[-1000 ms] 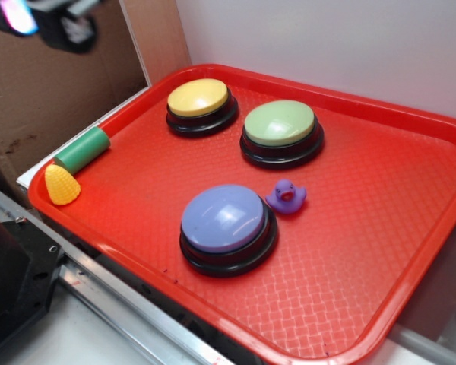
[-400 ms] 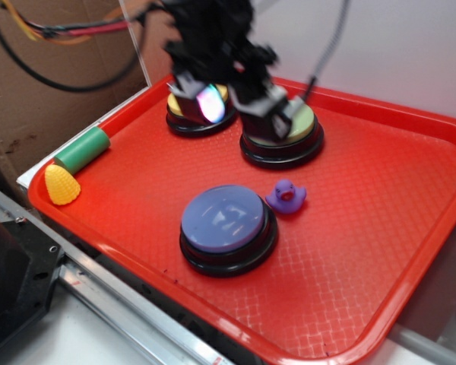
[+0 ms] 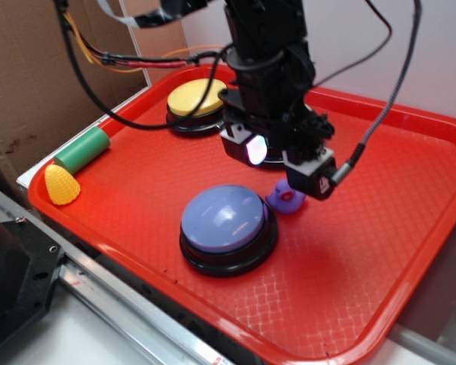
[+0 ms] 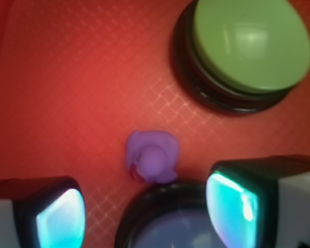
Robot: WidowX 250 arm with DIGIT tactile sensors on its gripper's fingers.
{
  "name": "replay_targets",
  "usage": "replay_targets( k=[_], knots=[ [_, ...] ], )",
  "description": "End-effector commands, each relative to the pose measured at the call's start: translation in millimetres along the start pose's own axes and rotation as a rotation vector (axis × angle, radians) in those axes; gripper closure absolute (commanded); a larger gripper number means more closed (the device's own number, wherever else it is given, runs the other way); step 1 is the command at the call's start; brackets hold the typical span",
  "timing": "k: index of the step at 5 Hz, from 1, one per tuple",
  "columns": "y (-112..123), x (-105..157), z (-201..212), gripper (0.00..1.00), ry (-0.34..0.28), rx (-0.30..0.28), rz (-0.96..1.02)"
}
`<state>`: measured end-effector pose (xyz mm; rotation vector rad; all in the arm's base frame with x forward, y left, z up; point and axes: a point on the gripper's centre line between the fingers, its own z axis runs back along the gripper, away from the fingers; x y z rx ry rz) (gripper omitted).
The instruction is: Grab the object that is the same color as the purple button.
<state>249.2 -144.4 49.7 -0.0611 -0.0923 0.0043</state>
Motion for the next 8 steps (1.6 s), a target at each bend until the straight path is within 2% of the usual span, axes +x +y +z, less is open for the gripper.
replay_targets(
  k=[1,2,3,4,5,6,7,8],
  knots=[
    [-9.5,14.1,-15.9,0.0,-0.022,0.035,0.015],
    [-10.1,17.4,-24.2,0.02,-0.012,0.033,0.005],
    [-7.0,19.3,-29.0,0.53,-0.011,0.053,0.026],
    [-7.8,17.3,-26.0,1.0,-0.022,0.066,0.049],
    [-7.0,14.3,-15.2,1.0,-0.012,0.053,0.036],
    [-2.4,16.7,21.7,1.0,0.068,0.031,0.022],
    [10.8,12.6,67.6,1.0,0.106,-0.001,0.037],
    [30.0,1.1,113.2,1.0,0.052,-0.043,0.102]
  ],
)
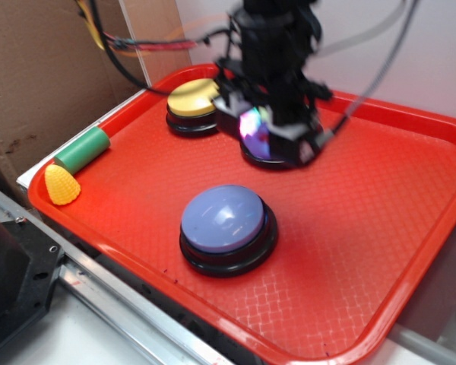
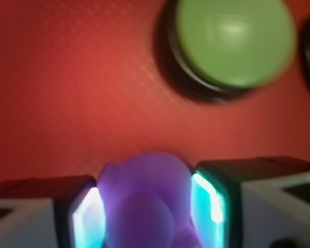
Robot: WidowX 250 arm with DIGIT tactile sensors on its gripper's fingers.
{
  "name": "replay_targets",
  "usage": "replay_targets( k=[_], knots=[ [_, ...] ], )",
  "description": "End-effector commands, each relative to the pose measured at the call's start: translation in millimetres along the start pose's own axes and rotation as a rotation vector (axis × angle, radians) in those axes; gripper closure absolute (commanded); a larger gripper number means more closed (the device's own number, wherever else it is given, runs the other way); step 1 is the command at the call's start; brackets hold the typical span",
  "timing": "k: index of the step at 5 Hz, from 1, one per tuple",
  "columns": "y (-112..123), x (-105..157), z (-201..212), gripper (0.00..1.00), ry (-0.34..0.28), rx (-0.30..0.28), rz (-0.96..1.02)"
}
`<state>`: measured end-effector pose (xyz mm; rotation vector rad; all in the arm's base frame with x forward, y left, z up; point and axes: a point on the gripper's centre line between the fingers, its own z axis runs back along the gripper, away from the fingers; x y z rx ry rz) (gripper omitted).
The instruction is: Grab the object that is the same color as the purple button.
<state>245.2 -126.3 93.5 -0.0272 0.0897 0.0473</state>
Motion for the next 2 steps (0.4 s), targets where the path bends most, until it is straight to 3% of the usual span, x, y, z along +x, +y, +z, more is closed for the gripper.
replay_targets(
  k=[1,2],
  knots=[
    [38.2,-29.3,100.0,1.0,-0.206,-0.126,0.104],
    [59.0,-41.3,112.5,1.0,-0.271,-0.146,0.18]
  ],
)
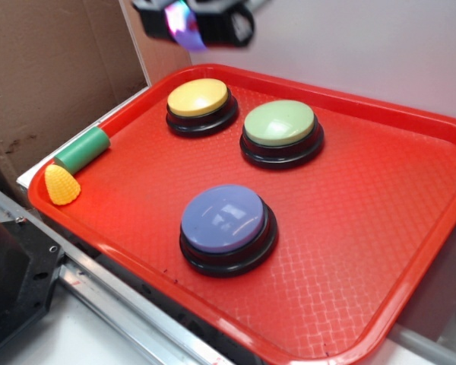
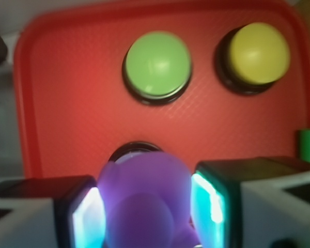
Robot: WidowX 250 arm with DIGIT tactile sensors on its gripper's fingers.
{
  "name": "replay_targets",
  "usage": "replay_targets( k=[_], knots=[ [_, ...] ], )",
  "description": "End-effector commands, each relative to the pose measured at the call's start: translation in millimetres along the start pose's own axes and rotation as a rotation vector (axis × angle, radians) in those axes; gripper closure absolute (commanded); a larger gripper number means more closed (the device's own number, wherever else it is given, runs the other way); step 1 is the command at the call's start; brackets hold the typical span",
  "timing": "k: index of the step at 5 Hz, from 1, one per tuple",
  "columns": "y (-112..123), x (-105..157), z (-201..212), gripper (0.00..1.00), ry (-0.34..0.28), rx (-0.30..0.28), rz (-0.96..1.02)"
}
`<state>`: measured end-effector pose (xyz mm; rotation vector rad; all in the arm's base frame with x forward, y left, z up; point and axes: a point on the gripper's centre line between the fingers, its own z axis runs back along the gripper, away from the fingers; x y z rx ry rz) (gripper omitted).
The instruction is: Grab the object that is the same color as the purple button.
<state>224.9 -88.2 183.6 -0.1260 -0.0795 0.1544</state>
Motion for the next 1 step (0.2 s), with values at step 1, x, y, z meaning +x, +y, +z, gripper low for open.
replay_targets(
  k=[1],
  knots=[
    [31.7,-8.1,22.6,1.0,-0.114,-0.01,0.136]
  ],
)
